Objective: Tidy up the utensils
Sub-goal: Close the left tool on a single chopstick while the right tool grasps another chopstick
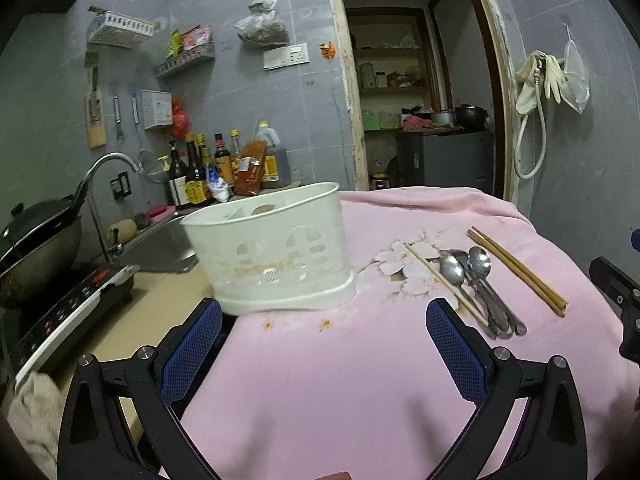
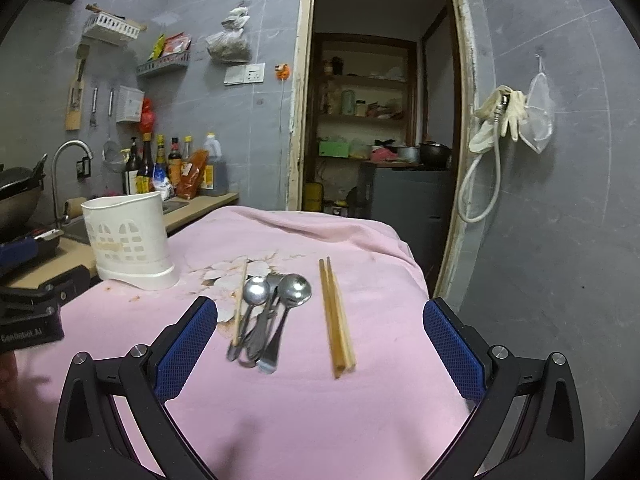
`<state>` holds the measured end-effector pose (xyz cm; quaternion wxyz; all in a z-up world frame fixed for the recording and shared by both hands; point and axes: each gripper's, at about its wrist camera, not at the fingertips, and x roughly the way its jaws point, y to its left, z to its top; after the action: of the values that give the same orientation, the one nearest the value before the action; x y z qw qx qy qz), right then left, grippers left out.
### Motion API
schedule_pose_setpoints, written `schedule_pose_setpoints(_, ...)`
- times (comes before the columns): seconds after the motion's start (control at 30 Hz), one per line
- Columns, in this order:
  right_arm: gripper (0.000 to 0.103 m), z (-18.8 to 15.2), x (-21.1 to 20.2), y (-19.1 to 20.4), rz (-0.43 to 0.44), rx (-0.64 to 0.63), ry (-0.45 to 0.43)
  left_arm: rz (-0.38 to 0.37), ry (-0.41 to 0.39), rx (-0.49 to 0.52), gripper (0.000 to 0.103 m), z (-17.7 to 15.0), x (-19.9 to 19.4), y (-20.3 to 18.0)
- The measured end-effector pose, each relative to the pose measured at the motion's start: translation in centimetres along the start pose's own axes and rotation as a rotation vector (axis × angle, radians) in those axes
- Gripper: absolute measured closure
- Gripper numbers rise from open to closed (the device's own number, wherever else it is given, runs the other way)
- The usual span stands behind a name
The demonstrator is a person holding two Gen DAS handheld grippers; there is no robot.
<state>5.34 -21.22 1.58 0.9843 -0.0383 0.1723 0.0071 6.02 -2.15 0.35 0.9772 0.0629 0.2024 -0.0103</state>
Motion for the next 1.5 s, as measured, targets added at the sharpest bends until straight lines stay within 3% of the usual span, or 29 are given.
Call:
schedule_pose_setpoints(0.4, 0.0, 1.9, 4.7, -5.3, 0.043, 0.005, 0.127, -0.118, 0.159, 0.038, 0.003, 2.9, 6.2, -1.9)
schedule_pose_setpoints(0.7, 0.0, 2.3, 7.9, -6.7, 0.147, -0.04, 0.211, -0.297, 0.307, -0.018, 0.004, 4.3, 9.7, -2.3)
schedule_pose_setpoints(0.77, 0.0, 2.3, 8.9, -7.1, 0.166, -0.037, 0.236, -0.325, 0.331, -0.006, 0.009, 4.8, 10.5, -2.8)
schedule_pose_setpoints(0.93, 0.012, 2.4, 12.1, -7.9, 0.21, -0.02, 0.307, -0.36, 0.405, 0.006, 0.04, 5.1, 13.4, -4.1)
schedule_pose_setpoints(1.07, 0.043, 2.2, 14.8, -8.0, 0.249, -0.02, 0.371, -0.379, 0.459, 0.04, 0.054, 5.2, 16.5, -5.5)
schedule_pose_setpoints(1.13, 0.05, 2.2, 16.2, -7.9, 0.275, -0.01, 0.401, -0.38, 0.481, 0.043, 0.064, 5.2, 18.0, -5.8)
schedule_pose_setpoints(1.27, 0.06, 2.2, 19.1, -8.0, 0.314, 0.01, 0.465, -0.385, 0.532, 0.03, 0.07, 4.9, 20.6, -6.1)
schedule_pose_setpoints(1.5, 0.061, 2.0, 22.3, -6.8, 0.342, -0.025, 0.549, -0.395, 0.573, -0.007, 0.075, 4.8, 23.6, -5.7)
